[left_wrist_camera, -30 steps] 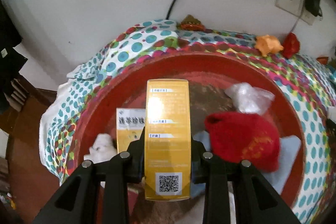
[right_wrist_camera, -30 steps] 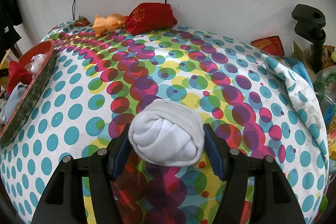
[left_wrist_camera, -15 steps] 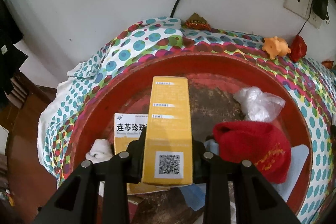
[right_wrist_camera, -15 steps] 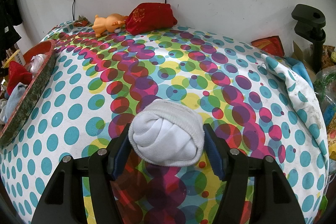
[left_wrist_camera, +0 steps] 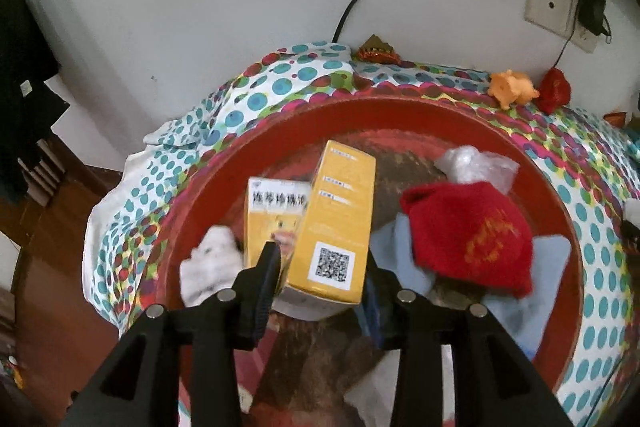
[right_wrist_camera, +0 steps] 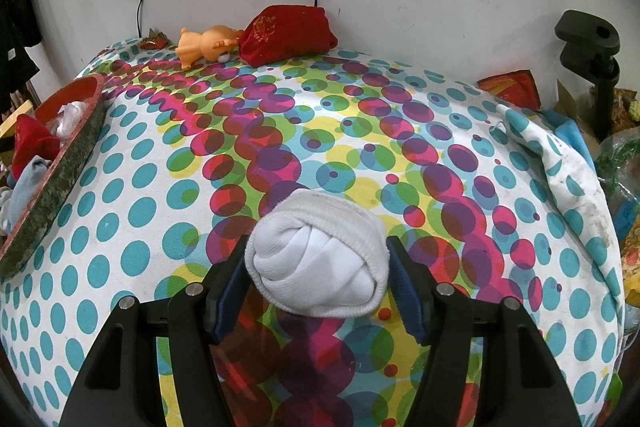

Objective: Organize objects
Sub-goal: 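Lower the yellow box into the red tray and open the left gripper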

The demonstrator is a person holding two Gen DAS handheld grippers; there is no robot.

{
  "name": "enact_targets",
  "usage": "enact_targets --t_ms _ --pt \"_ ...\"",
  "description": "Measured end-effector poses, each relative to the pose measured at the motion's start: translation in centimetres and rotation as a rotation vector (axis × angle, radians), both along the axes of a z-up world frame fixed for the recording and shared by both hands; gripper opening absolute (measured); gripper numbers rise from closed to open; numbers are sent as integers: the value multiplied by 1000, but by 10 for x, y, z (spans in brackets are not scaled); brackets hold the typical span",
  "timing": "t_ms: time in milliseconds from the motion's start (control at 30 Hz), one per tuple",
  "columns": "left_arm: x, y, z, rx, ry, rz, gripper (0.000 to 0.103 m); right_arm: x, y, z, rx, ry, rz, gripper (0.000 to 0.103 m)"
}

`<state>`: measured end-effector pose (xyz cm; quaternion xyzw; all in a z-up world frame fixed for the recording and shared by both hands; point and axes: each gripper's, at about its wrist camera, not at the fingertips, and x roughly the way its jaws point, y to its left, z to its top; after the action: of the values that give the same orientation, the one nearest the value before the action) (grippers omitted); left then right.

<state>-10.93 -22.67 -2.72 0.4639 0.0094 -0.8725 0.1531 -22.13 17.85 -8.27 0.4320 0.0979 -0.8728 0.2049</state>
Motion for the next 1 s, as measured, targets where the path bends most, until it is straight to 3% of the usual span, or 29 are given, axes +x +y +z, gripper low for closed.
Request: enact_targets --t_ms 167,267,400,533,633,1000 --pt "30 23 10 -127 81 -51 39 0 0 0 -2 -1 0 62" --pt "40 27 14 -157 110 -63 39 -1 2 1 2 1 0 62" --pt "44 20 10 -154 93 -47 43 0 -1 1 2 1 0 62" --pt "55 11 7 -91 94 -34 45 0 -1 0 2 1 0 62" --pt "63 12 4 -91 96 -40 52 -1 1 0 2 1 0 62" --pt "93 12 -4 -17 129 -6 55 -2 0 1 4 1 2 62"
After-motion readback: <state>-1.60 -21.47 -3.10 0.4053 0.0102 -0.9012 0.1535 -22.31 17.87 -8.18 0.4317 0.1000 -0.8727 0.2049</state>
